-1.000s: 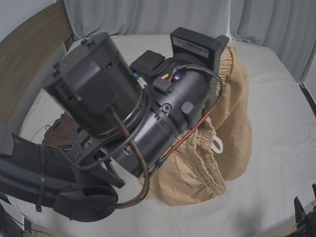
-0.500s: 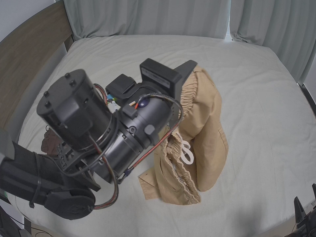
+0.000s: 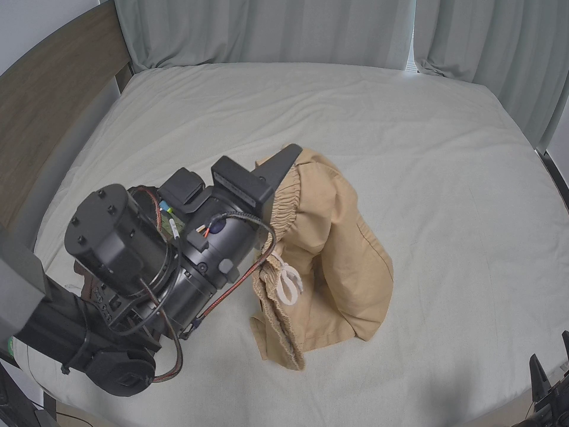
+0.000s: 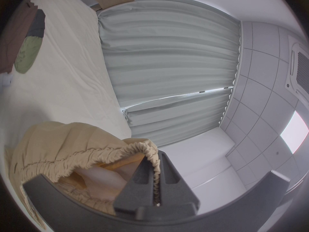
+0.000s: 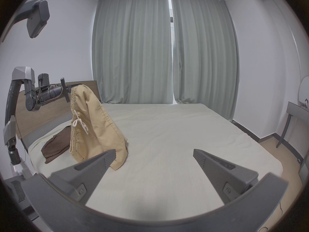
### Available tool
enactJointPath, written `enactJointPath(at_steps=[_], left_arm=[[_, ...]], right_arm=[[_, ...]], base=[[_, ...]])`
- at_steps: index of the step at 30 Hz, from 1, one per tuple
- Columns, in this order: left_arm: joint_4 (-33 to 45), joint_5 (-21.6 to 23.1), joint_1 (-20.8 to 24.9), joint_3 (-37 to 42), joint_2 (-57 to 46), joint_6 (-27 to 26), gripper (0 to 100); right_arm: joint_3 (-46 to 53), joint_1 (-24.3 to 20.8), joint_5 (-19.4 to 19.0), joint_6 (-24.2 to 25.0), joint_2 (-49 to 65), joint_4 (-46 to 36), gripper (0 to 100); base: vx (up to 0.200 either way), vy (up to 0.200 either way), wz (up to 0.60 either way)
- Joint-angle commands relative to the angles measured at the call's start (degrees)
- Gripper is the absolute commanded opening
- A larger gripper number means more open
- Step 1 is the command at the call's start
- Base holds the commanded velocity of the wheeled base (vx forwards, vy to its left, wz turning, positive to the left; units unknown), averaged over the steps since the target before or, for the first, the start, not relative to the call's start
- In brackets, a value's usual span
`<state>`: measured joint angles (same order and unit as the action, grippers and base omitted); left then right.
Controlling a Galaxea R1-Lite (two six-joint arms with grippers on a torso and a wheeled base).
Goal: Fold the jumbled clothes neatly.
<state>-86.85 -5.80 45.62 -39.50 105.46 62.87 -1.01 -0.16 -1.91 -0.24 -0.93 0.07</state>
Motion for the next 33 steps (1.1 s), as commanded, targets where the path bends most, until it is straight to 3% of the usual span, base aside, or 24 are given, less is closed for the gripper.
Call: enactJointPath(at_steps=[1, 4, 15, 21, 33], left_arm=[[-1.22, 0.88, -1.94, 3.11, 0.54, -1.43, 0], [-1.48, 2.99, -3.25, 3.81, 0.71, -2.75, 0], [-1.48, 3.34, -5.89, 7.94, -0.08, -3.89, 0], [-1.57, 5.45, -8.44, 12.6, -0.26, -7.06, 0], [-1.57, 5.63, -9.76, 18.05, -0.43, -10.31, 0]], right_arm=[[1.01, -0.02, -0.02, -0.02, 0.75, -0.07, 100], [1.01, -0.02, -0.02, -0.02, 0.75, 0.01, 100], [1.01, -0.02, -0.02, -0.02, 0.66, 0.01, 100], [1.01, 0.07, -0.02, -0.02, 0.66, 0.01, 100], [1.01, 0.07, -0.02, -0.02, 0.66, 0.01, 100]], base=[[0.0, 0.0, 0.0], [0.0, 0.0, 0.0], [0.0, 0.0, 0.0], [0.0, 0.0, 0.0], [0.0, 0.0, 0.0]])
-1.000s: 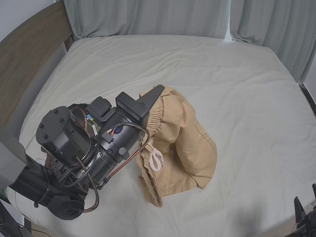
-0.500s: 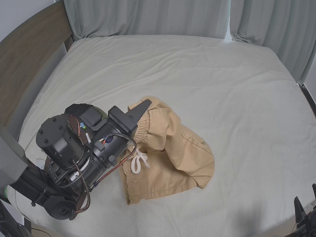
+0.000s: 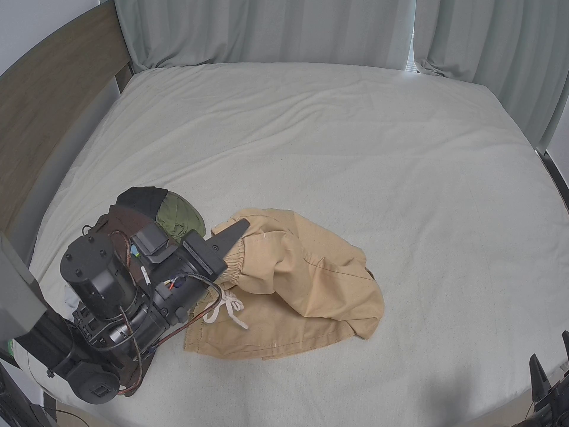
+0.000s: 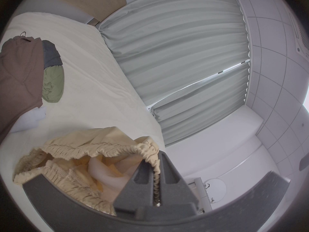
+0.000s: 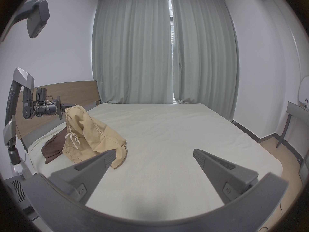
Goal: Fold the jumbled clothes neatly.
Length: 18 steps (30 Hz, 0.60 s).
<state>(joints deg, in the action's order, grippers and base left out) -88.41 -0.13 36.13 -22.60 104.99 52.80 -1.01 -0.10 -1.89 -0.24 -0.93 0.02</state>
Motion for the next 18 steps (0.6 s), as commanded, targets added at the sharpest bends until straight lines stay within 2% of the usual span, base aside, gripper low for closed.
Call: enactJointPath(at_steps=[1, 7, 10, 15, 16, 18], left_arm=[[-0.01, 0.05, -0.71, 1.86, 0.04, -0.5, 0], [-0.01, 2.51, -3.44, 3.53, -0.13, -2.26, 0], [-0.01, 3.03, -4.4, 3.97, 0.66, -5.78, 0], [-0.01, 3.74, -5.46, 4.94, 0.66, -6.39, 0], [-0.01, 5.41, -7.48, 5.64, 0.75, -7.18, 0], [-0.01, 6.73, -8.54, 6.08, 1.01, -8.06, 0]], right_arm=[[1.01, 0.01, -0.04, -0.02, 0.66, -0.02, 100], [1.01, -0.08, -0.04, -0.28, 0.66, -0.02, 100], [0.92, -0.08, -0.04, -0.37, 0.93, -0.11, 100], [0.92, -0.08, -0.04, -0.46, 0.93, -0.11, 100], [0.92, -0.08, -0.04, -0.46, 0.93, -0.29, 100], [0.92, -0.08, -0.04, -0.46, 0.93, -0.38, 100]], base=[[0.0, 0.0, 0.0], [0.0, 0.0, 0.0], [0.0, 0.0, 0.0], [0.0, 0.0, 0.0], [0.0, 0.0, 0.0], [0.0, 0.0, 0.0]])
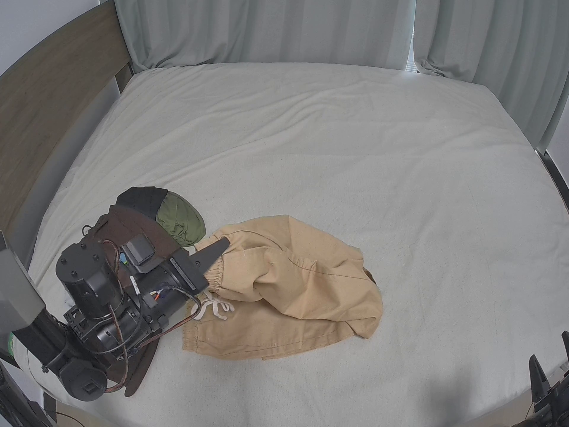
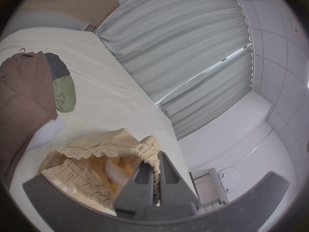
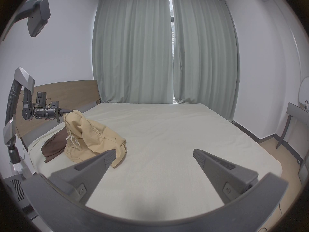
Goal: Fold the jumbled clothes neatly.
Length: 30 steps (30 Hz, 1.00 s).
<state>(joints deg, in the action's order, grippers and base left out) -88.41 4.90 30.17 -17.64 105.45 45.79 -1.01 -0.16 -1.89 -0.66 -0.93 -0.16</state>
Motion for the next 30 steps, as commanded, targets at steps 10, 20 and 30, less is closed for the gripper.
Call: enactJointPath(at_steps=[10, 20, 30], left_arm=[[-0.01, 3.54, -3.8, 0.76, 1.34, -2.28, 0], [-0.01, 3.62, -4.42, 0.76, 1.43, -2.19, 0], [-0.1, 3.62, -4.33, 0.85, 1.34, -2.28, 0]], right_arm=[[0.92, 0.07, -0.13, -0.31, 0.93, -0.19, 100], [1.01, 0.16, -0.48, -0.92, 0.93, 0.16, 100], [-9.71, -0.02, -0.66, -0.57, -3.2, 2.36, 100]], base=[[0.0, 0.0, 0.0], [0.0, 0.0, 0.0], [0.0, 0.0, 0.0]])
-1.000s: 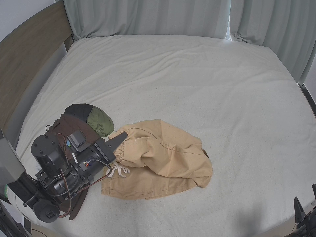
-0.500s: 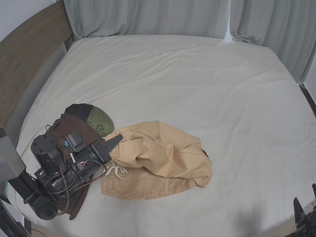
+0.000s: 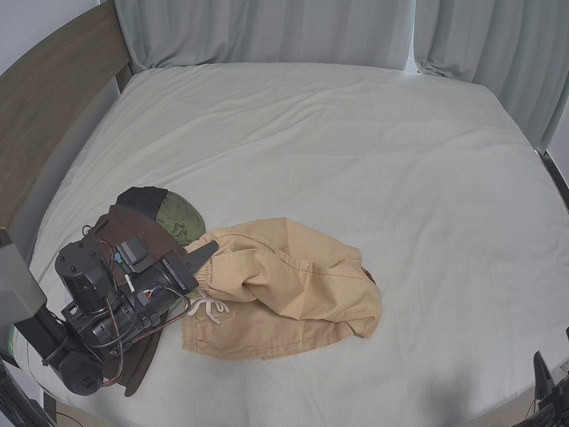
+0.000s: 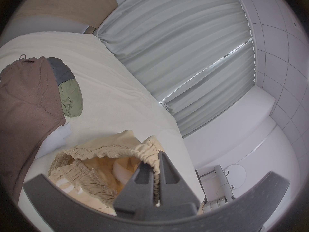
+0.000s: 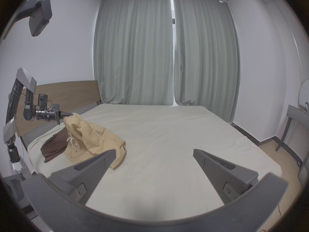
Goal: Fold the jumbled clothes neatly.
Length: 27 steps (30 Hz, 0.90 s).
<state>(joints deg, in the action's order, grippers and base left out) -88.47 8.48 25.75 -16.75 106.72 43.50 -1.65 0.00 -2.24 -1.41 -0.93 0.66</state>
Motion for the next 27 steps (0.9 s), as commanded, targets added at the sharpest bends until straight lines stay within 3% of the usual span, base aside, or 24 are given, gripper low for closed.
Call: enactJointPath(at_steps=[1, 2, 7, 13, 17, 20, 22, 24, 27], left_arm=[[-0.04, 0.04, 0.09, -0.04, 0.07, 0.01, 0], [0.05, 0.04, 0.09, -0.13, 0.16, 0.01, 0], [-0.04, 0.04, 0.01, -0.3, -0.02, 0.01, 0], [-0.04, -0.05, 0.09, 0.05, -0.37, -0.08, 0], [-0.04, 0.04, 0.01, 0.05, -0.72, 0.01, 0], [-0.04, -0.05, -0.08, -0.04, -0.9, 0.01, 0], [-0.04, -0.05, 0.01, -0.13, -0.9, 0.01, 0], [-0.04, -0.05, -0.08, -0.3, -0.98, 0.01, 0], [-0.04, -0.05, -0.35, -0.3, -1.16, 0.01, 0]], right_arm=[[-9.08, -0.18, -0.31, 0.18, -3.2, 1.54, 100], [-12.15, -0.35, -0.39, 0.54, -6.9, 1.54, 100], [-15.41, -2.46, -5.67, 13.46, -17.18, 1.54, 100], [-18.74, -3.43, -11.2, 21.54, -30.36, 3.38, 100], [-21.56, -3.52, -14.98, 23.39, -37.39, 4.26, 100], [-22.35, -3.6, -15.6, 23.39, -39.06, 4.35, 100], [-25.6, -4.31, -18.85, 23.3, -45.83, 6.46, 100], [-25.6, -4.31, -18.85, 23.3, -45.83, 6.46, 100], [-26.66, -7.82, -19.73, 23.21, -53.04, 11.91, 100]], base=[[0.0, 0.0, 0.0], [0.0, 0.0, 0.0], [0.0, 0.0, 0.0], [0.0, 0.0, 0.0], [0.0, 0.0, 0.0], [0.0, 0.0, 0.0], [0.0, 0.0, 0.0], [0.0, 0.0, 0.0], [0.0, 0.0, 0.0]])
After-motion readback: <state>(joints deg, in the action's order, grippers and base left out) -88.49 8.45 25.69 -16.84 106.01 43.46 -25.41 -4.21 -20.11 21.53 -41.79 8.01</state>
